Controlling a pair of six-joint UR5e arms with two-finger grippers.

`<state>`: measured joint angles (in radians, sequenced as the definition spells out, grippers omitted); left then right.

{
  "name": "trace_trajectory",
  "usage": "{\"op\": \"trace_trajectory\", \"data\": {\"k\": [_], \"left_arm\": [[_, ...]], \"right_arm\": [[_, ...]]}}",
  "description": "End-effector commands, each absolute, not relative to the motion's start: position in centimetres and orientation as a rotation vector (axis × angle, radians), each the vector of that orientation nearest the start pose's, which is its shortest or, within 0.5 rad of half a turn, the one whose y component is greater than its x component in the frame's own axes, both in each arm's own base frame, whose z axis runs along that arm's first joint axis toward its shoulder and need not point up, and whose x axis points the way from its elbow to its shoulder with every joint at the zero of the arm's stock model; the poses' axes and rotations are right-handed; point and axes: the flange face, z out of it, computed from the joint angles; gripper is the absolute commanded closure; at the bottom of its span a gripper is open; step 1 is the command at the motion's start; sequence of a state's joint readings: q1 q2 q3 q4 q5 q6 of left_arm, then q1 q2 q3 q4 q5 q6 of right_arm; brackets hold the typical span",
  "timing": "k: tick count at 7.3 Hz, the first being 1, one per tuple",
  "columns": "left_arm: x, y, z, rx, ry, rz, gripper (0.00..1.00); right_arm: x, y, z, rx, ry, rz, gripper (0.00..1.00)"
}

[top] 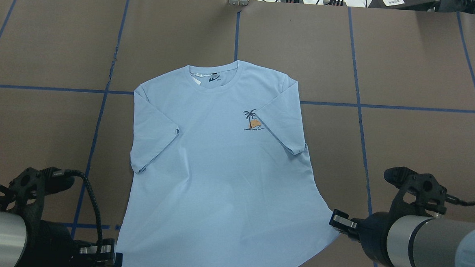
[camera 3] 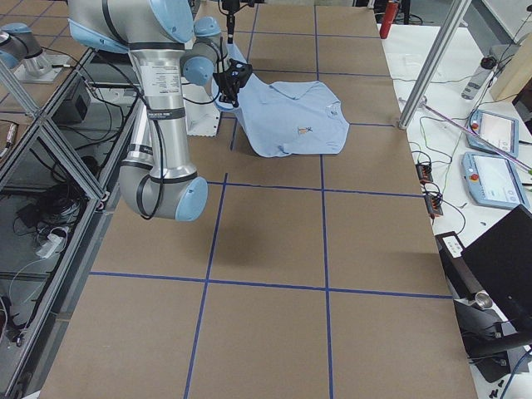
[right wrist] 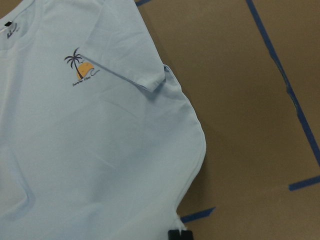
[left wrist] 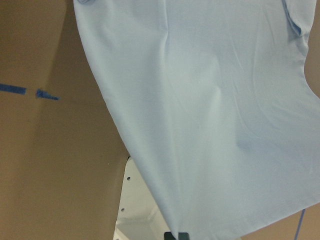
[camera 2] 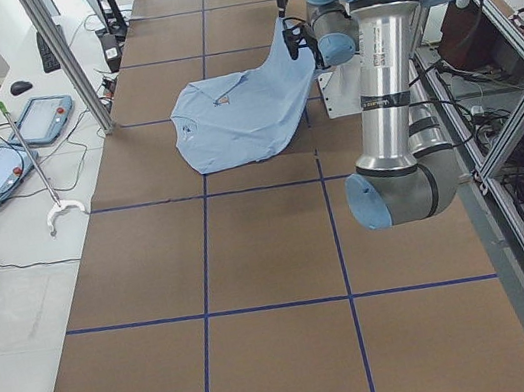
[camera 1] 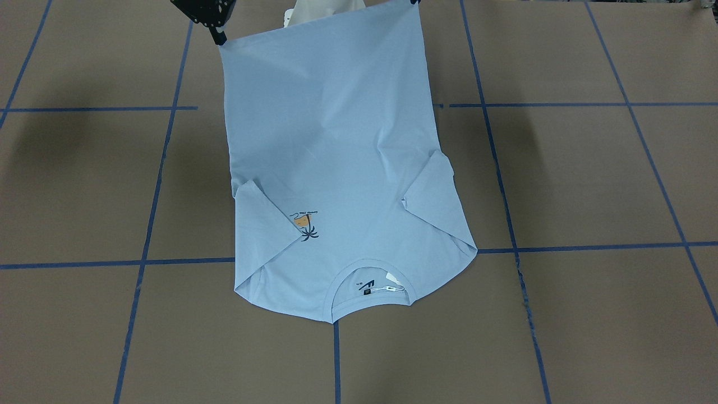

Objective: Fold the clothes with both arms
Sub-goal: 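Lift the hem with both grippers and fold it toward the collar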

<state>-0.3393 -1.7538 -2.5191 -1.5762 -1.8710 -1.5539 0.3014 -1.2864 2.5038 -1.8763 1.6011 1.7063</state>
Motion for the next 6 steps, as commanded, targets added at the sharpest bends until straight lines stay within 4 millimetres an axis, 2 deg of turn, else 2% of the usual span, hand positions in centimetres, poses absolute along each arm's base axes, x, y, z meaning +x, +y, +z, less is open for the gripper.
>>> {"op": "trace_trajectory", "data": {"k": [1,2,3,4,5,6], "left_arm": [[31.9,-34.2,20.1,0.079,1.064,-0.102,1.0],[32.2,-39.4,22.3,0.127,0.994,-0.112,1.0],[32.9,-43.3,23.9,0.154,0.939,-0.11,1.0],[34.2,-45.9,25.6,0.149,0.892,-0.135,1.0],[35.2,-47.9,26.0,0.175,0.857,-0.151,1.0],[36.1,-49.7,26.8,0.177,0.828,-0.143,1.0]], "right_arm": [[-35.6,-34.4,16.8,0.091,-0.867,0.398,1.0],[-35.7,-38.2,17.2,0.131,-0.825,0.394,1.0],[-36.8,-41.8,18.3,0.15,-0.785,0.404,1.0],[-39.5,-45.3,19.6,0.161,-0.786,0.421,1.0],[-41.6,-48.5,21.4,0.172,-0.787,0.439,1.0],[-44.8,-51.3,22.6,0.175,-0.783,0.442,1.0]]}}
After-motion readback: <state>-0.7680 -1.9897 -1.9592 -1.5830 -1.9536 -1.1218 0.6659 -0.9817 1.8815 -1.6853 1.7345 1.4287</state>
